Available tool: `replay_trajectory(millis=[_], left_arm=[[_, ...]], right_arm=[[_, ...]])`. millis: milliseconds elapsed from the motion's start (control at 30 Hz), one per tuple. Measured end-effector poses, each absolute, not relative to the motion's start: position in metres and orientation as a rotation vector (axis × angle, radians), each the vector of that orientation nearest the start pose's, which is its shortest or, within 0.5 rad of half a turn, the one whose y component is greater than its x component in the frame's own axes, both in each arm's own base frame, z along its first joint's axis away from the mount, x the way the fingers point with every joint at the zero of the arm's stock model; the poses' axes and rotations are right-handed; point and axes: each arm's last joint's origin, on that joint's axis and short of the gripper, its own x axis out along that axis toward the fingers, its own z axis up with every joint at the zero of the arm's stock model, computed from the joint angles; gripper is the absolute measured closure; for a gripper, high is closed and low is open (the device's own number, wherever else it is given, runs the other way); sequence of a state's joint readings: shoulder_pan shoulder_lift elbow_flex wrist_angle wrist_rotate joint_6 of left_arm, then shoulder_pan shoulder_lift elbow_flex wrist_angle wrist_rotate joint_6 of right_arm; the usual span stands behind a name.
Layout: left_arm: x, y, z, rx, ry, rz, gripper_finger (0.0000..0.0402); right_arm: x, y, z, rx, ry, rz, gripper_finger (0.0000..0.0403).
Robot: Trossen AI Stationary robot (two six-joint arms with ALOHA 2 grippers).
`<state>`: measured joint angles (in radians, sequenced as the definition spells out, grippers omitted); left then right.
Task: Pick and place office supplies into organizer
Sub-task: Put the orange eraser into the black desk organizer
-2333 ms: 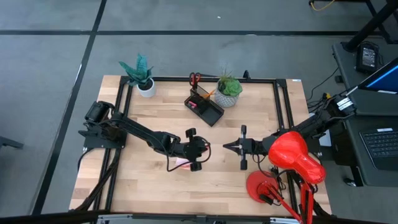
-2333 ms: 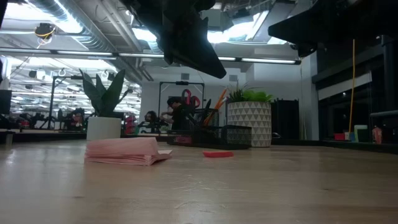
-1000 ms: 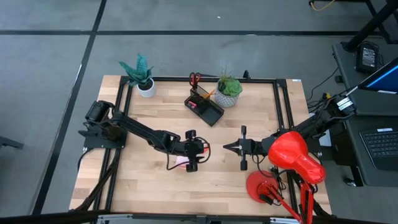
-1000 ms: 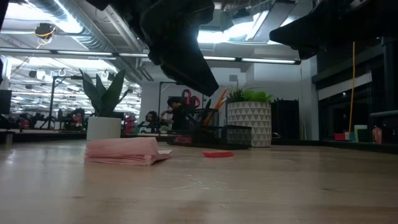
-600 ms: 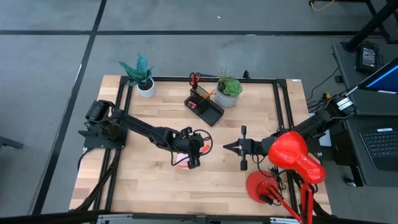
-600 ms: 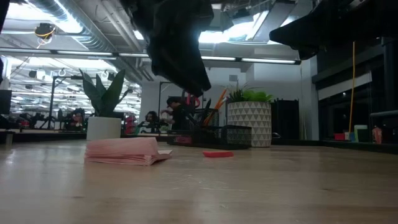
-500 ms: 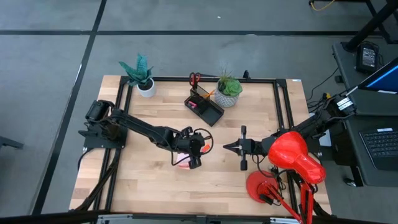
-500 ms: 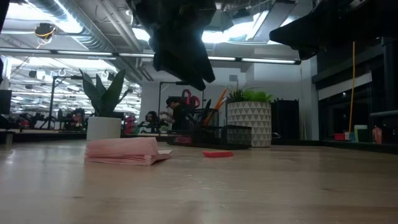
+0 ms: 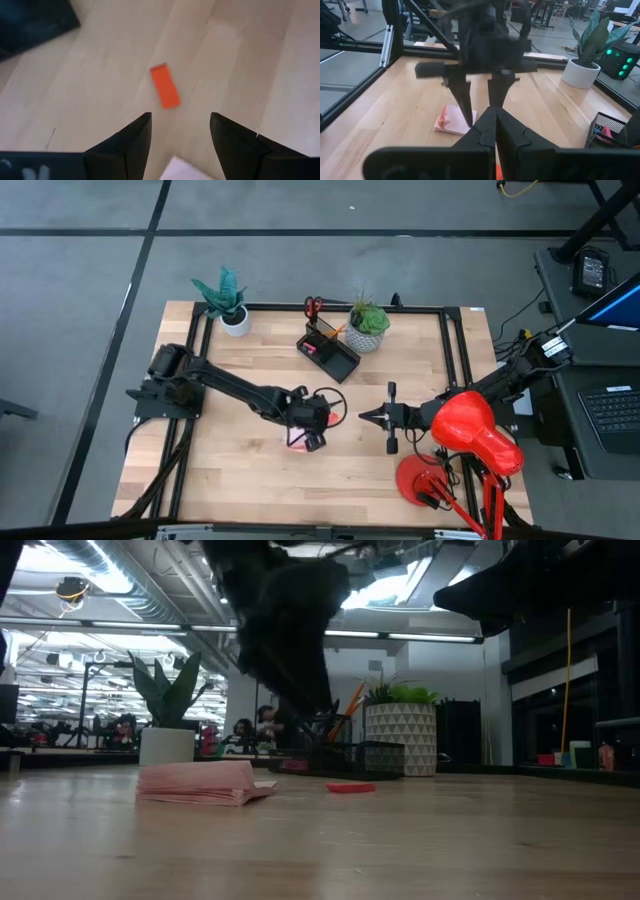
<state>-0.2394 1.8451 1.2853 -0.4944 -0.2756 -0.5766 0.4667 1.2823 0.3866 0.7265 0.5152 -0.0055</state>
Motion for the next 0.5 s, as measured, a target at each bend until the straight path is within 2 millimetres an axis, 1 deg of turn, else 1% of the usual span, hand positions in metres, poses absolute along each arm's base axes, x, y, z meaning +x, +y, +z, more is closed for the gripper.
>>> replay_trajectory(millis=[133,200,333,367,500], left_arm=[[0.388,-0.086,0.192,-0.173,1.024,0.3,0.0208],[0.396,-0.087,0.187,-0.136,1.068,0.301,0.0208],[0.411,-0.087,0.182,-0.113,1.091,0.313,0.0208],[0.413,-0.086,0.182,-0.117,1.084,0.315,0.0208],[0.415,-0.082,0.178,-0.138,1.092,0.339,0.0208]], right_arm=[[0.218,0.094,0.187,-0.089,0.156,-0.048,0.0395],[0.218,0.093,0.186,-0.089,0.158,-0.049,0.0395],[0.218,0.093,0.186,-0.091,0.162,-0.049,0.0395],[0.218,0.093,0.186,-0.092,0.164,-0.05,0.0395],[0.217,0.093,0.185,-0.095,0.172,-0.05,0.0395]])
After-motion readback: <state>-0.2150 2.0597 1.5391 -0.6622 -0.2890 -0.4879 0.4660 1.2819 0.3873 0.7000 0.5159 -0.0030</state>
